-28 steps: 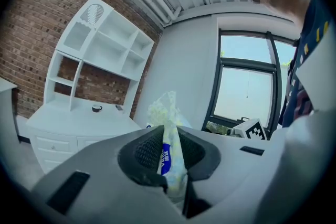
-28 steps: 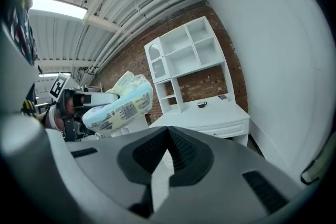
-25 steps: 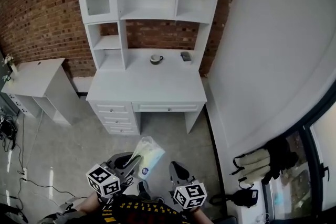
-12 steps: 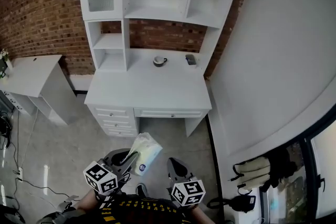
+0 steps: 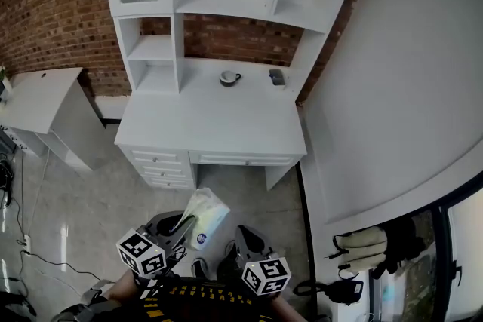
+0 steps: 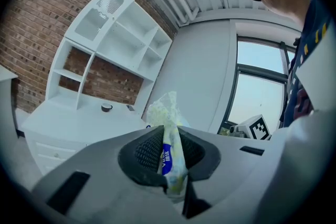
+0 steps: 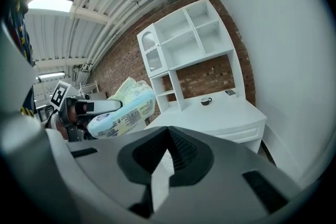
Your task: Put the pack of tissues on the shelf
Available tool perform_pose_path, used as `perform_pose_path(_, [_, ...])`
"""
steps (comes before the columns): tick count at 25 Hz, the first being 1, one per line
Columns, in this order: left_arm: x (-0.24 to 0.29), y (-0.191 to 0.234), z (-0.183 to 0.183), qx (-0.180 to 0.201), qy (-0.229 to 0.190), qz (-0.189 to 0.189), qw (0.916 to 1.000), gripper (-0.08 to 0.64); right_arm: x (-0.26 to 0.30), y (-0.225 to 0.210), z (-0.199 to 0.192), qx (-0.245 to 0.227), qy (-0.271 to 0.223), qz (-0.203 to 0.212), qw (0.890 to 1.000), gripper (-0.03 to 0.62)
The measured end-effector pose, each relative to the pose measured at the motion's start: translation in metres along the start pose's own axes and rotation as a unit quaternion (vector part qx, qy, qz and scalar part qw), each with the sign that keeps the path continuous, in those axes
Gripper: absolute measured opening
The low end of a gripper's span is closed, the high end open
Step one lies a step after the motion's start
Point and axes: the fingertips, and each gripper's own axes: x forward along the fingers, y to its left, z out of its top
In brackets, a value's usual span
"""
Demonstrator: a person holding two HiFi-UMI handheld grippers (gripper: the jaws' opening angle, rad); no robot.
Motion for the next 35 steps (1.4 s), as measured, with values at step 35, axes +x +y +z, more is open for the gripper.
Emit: perform_pose_path(35, [0.192,0.021,0.064,0.030,-0.010,0.070,0.9970,0.044,0.079,-0.190,0.086,-0.001,-0.004,0.066,0.998,0.005])
